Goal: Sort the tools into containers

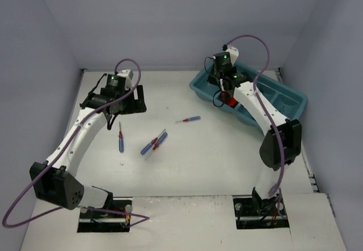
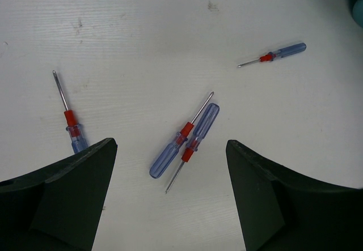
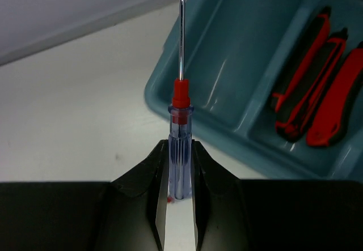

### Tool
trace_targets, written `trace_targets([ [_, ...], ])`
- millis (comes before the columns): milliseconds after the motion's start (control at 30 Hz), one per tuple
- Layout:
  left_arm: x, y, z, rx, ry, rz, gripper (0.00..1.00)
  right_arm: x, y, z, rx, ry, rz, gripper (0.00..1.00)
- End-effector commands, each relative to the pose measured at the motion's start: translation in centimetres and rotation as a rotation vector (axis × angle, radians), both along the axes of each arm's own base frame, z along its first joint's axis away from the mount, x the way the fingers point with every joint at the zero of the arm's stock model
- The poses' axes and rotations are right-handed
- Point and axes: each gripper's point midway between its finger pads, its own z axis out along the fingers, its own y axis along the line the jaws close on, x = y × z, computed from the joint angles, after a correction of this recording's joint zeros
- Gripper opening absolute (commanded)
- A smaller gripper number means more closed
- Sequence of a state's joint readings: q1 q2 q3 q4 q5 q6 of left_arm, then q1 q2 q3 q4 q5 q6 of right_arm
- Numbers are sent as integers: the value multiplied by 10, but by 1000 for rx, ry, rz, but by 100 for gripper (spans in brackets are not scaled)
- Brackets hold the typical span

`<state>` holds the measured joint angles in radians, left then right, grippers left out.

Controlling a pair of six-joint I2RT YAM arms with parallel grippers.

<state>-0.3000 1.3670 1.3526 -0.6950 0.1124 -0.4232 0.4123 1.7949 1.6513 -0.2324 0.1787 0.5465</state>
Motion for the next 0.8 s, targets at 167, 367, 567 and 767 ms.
trace_targets([
  [167, -18, 0, 24, -66, -63, 19, 76, 106, -29, -58, 61, 61, -120, 13],
  [367, -25, 8, 29, -47, -94, 30, 76, 125, -30, -38, 24, -2, -51, 45],
  [567, -31, 12, 28, -30, -104, 22, 76, 99, -22, -11, -58, -30, 150, 62],
  [767, -32, 14, 20, -6, -95, 7, 76, 43, -1, -20, -212, -20, 492, 61],
])
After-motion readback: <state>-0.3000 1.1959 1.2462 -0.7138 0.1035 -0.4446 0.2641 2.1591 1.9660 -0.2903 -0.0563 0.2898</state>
